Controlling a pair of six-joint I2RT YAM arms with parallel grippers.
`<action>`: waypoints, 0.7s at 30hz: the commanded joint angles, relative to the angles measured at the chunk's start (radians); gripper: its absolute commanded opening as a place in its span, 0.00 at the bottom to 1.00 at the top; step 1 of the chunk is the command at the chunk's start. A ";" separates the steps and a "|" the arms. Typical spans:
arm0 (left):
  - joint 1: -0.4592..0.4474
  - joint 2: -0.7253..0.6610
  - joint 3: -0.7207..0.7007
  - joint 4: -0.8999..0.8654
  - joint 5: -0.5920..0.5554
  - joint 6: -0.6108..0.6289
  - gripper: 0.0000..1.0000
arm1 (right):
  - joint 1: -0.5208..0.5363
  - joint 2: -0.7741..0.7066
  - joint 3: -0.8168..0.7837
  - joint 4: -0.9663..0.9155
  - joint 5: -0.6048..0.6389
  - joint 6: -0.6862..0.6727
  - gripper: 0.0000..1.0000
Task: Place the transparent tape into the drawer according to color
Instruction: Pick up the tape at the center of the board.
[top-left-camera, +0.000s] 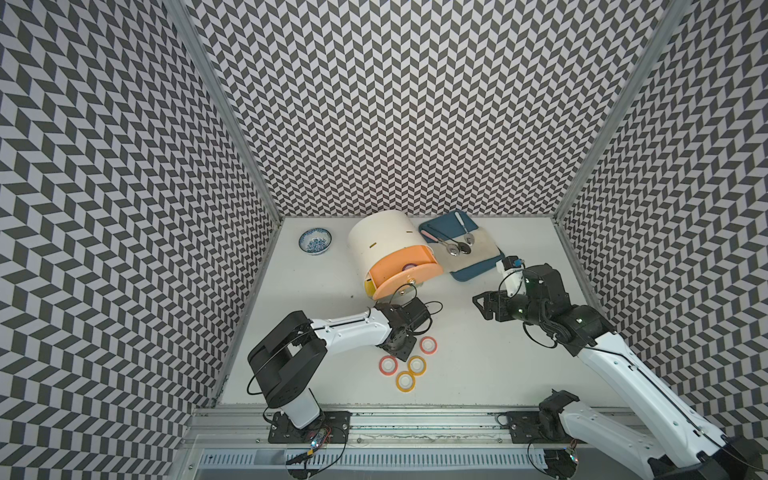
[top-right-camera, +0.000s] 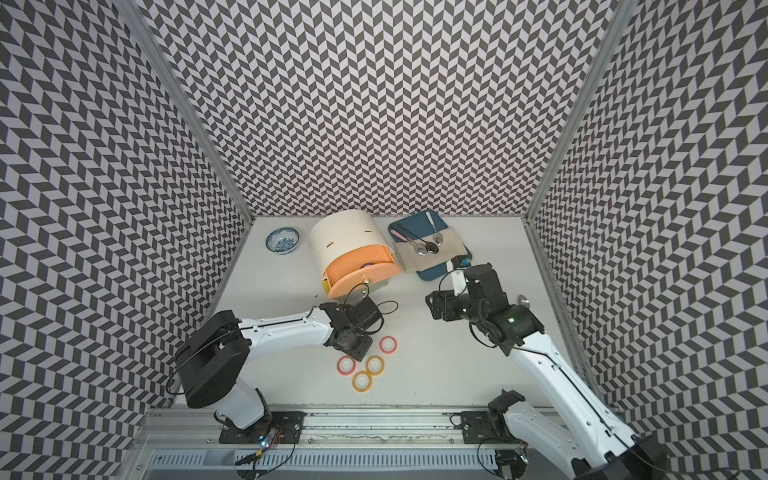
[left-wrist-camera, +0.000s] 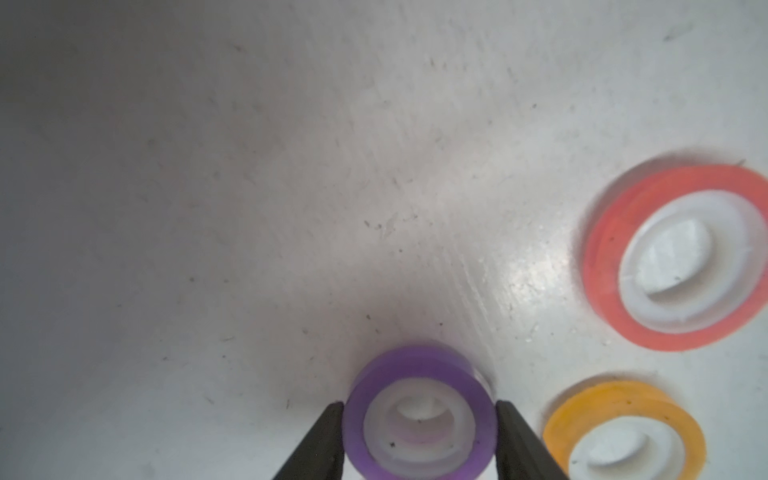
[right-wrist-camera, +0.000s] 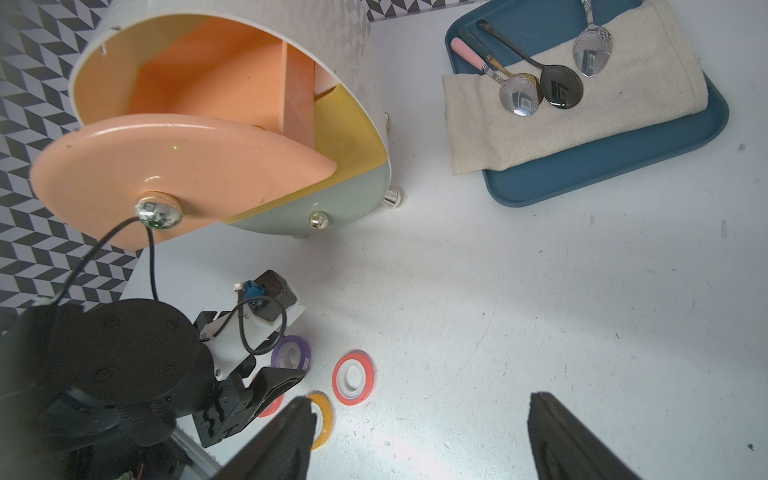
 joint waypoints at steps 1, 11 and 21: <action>0.015 -0.058 0.042 -0.058 -0.036 -0.007 0.26 | -0.006 -0.004 0.008 0.029 -0.003 -0.003 0.84; 0.030 -0.156 0.074 -0.148 -0.054 -0.006 0.22 | -0.007 0.003 0.024 0.032 -0.017 -0.004 0.84; 0.010 -0.261 0.120 -0.256 -0.063 -0.066 0.20 | -0.008 0.012 0.043 0.032 -0.037 -0.007 0.84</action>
